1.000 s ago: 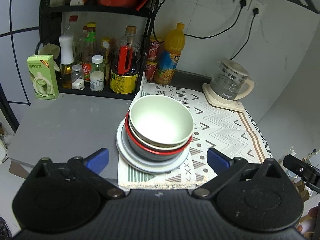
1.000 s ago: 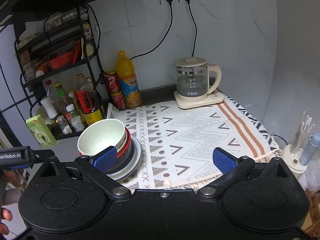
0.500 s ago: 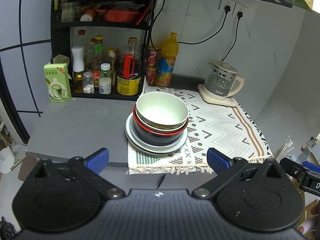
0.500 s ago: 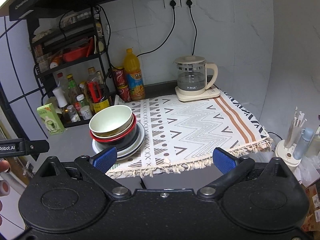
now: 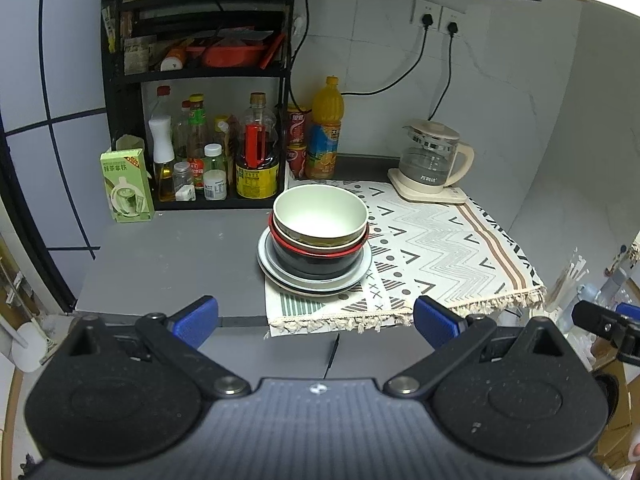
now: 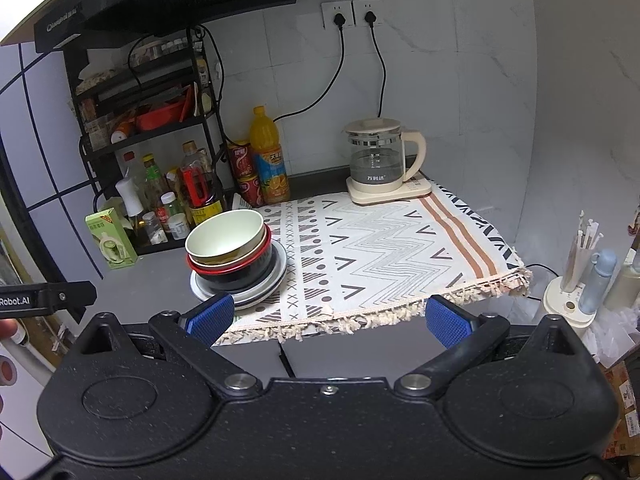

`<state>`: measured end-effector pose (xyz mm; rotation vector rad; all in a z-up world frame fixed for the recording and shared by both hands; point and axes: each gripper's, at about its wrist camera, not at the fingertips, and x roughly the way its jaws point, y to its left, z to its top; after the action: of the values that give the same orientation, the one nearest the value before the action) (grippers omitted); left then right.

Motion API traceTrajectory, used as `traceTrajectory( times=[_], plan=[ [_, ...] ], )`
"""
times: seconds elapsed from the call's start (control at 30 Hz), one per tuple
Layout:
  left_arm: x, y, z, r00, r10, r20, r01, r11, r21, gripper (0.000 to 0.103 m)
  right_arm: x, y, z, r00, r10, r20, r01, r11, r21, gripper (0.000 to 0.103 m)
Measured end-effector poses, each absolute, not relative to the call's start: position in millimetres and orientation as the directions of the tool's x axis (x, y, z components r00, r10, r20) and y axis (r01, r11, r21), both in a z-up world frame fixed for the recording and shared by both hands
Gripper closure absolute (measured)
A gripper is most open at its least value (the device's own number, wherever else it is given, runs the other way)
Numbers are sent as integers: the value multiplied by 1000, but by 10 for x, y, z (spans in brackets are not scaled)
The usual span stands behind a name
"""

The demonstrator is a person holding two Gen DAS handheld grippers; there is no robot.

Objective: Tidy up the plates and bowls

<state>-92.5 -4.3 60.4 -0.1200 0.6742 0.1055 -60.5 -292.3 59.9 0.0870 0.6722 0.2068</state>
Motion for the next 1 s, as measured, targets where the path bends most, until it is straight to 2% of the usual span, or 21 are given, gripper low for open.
traceTrajectory(
  times=[0.17,1.0],
  plan=[
    [-997,-87,618,781,29,-624,-122,987,-106,0,-663,-3002,607,765,220,-605,-161,975,152,0],
    [-1028,-207,628,784,29,-620,-110,990,-93,0,-694,-3059,588,769,236,-594,-172,971,163,0]
  ],
)
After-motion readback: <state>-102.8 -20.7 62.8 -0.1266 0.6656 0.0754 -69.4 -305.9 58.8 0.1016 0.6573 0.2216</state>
